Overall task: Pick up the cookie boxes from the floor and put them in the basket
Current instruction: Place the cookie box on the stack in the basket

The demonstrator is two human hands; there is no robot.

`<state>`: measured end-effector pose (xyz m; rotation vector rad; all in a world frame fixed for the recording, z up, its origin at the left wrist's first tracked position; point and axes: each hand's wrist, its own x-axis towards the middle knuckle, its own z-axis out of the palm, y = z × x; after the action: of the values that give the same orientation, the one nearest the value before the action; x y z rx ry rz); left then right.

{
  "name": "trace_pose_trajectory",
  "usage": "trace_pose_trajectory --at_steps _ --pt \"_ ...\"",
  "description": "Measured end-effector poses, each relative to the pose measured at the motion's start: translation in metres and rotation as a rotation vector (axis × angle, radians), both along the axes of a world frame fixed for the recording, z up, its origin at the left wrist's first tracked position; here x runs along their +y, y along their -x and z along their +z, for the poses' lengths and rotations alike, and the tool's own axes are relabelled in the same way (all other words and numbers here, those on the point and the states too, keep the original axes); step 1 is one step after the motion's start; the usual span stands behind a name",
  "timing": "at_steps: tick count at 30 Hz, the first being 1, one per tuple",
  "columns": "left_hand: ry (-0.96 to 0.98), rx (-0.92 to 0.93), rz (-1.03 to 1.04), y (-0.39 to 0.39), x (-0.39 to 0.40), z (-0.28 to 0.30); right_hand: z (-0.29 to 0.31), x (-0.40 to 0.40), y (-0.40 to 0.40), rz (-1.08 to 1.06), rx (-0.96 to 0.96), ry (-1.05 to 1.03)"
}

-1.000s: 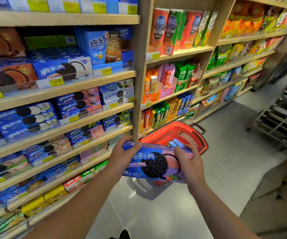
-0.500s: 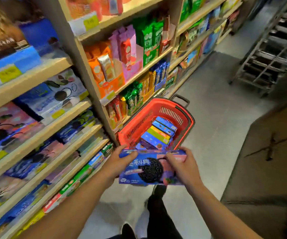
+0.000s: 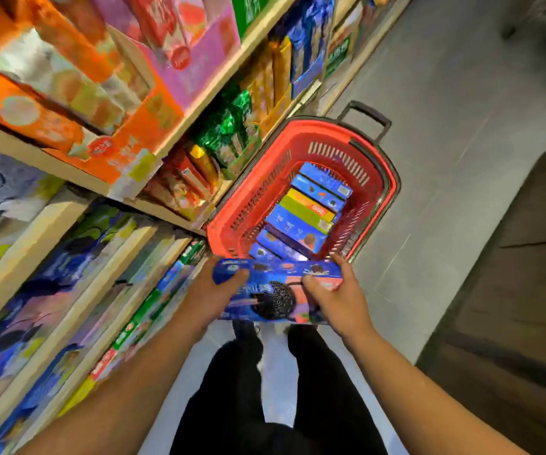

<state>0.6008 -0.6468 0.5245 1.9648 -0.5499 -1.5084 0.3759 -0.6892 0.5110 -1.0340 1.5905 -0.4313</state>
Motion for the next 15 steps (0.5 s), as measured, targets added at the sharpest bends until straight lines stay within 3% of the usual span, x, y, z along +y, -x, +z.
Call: trace_pose_trajectory --at_steps 7,10,15 --pt "-0.057 0.043 -0.105 -0.021 -0.066 -0.099 -0.118 -0.013 -0.029 -0.279 0.025 -0.201" --pt "-0.059 -0.059 -0.178 -0.036 -0.101 -0.159 -0.169 -0.025 -0.047 -0.347 0.052 -0.226" --pt "0.01 -0.267 -0.472 -0.05 -0.147 -0.254 -0.256 -0.045 -0.068 -0.453 0.093 -0.205"
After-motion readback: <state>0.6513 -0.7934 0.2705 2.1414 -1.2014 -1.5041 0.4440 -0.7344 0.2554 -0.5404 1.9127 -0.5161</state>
